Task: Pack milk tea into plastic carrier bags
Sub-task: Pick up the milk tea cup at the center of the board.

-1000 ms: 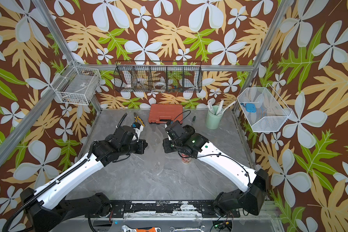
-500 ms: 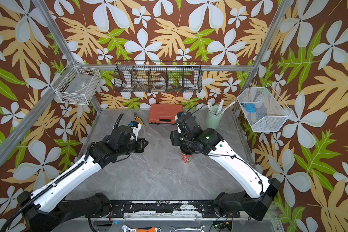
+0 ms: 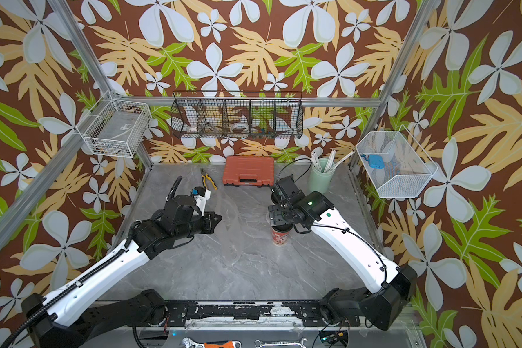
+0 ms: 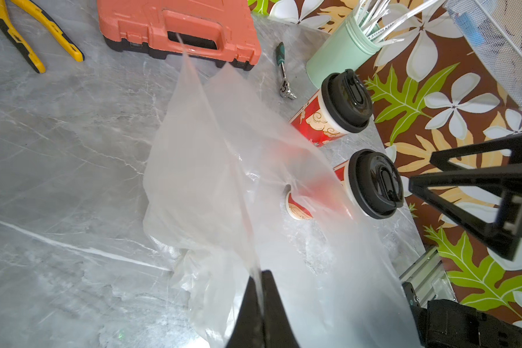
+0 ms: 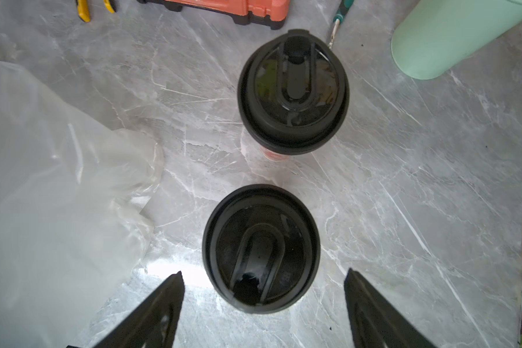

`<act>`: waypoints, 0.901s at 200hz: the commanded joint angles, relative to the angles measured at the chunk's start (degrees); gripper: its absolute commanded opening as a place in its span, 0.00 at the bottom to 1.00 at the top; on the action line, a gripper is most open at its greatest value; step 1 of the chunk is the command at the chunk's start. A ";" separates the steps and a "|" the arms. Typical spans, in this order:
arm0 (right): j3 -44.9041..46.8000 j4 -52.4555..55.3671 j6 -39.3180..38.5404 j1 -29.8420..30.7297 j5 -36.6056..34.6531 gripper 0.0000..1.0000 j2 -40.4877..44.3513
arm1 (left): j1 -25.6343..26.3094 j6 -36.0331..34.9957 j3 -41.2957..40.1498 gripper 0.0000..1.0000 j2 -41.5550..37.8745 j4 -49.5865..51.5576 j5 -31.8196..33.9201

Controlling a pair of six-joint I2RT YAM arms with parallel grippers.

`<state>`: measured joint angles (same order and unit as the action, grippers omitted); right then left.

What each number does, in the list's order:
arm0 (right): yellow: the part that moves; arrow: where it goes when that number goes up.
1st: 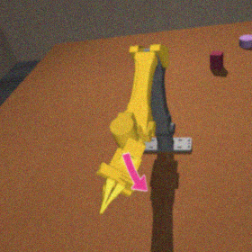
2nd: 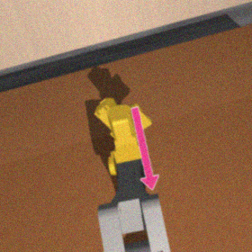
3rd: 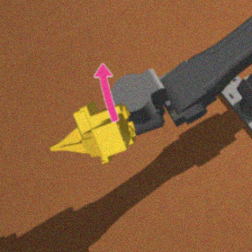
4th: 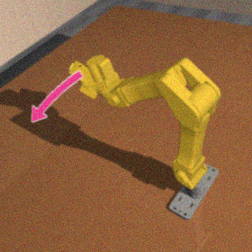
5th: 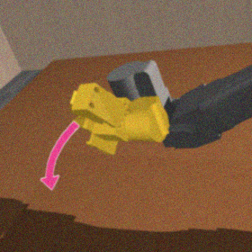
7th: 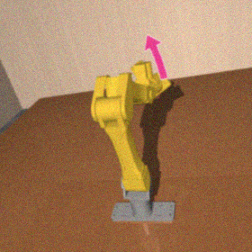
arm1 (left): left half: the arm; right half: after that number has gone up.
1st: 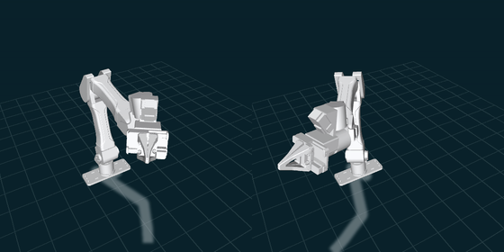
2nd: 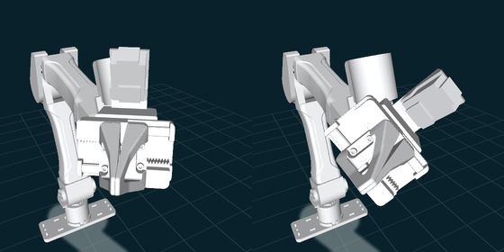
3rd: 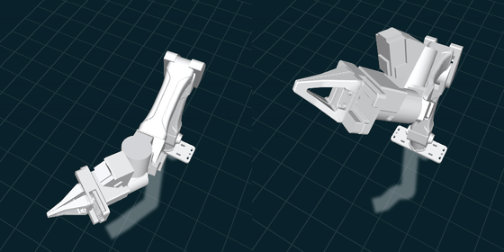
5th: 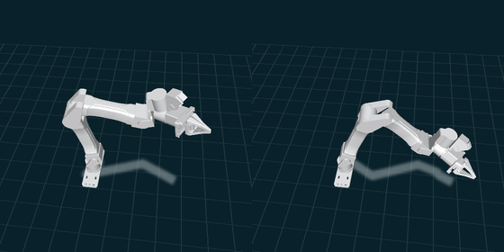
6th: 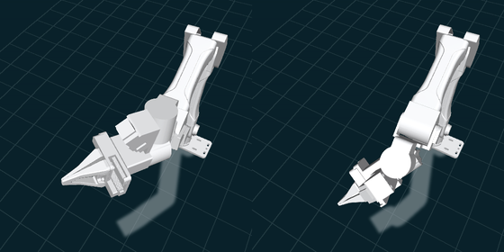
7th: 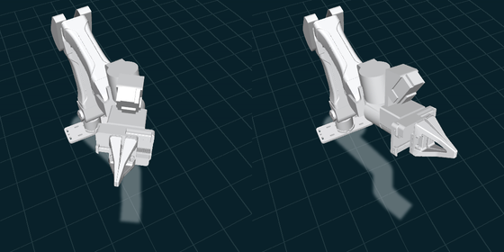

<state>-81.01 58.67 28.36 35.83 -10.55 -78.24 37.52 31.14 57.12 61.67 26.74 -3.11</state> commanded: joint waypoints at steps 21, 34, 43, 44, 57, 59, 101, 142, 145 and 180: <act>1.08 -1.82 3.40 -0.06 -1.54 0.82 -1.66 | -0.16 -0.53 -0.49 0.00 -0.23 -2.22 -0.64; 0.60 -1.35 5.72 -0.02 -3.33 0.84 -2.63 | -0.16 -0.56 -0.37 0.00 -0.15 -2.08 -0.76; 0.12 -0.95 8.95 -0.06 -4.87 0.84 -3.12 | -0.16 -0.60 -0.34 0.00 -0.20 -2.04 -0.75; 0.10 -0.85 9.19 -0.06 -4.98 0.84 -3.13 | -0.16 -0.57 -0.30 0.00 -0.22 -2.00 -0.80; 0.15 -0.68 14.93 -0.06 -7.41 0.84 -3.50 | -0.16 -0.55 -0.10 0.00 -0.23 -1.88 -0.77; 0.17 -0.63 15.73 -0.06 -7.70 0.84 -3.50 | -0.16 -0.64 -0.09 0.00 -0.28 -1.87 -0.74; 1.05 -1.95 24.65 0.02 -8.08 0.81 -2.41 | -0.16 -0.76 -0.02 0.00 -0.41 -1.34 -0.58; 1.44 -2.31 23.95 0.89 -5.81 0.79 -3.40 | -0.16 -0.34 -0.48 0.00 -0.67 -1.17 -0.40; 1.28 -2.16 23.82 0.98 -5.66 0.79 -3.56 | -0.16 -0.30 -0.43 0.00 -0.73 -1.10 -0.40; -3.39 4.16 22.19 1.19 -6.96 0.80 -6.07 | -0.16 -0.45 0.22 0.00 -1.00 -0.25 -0.34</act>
<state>-81.23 57.80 51.57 37.06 -16.29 -83.13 37.52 30.96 56.71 60.99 26.24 -3.51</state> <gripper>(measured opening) 0.805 0.050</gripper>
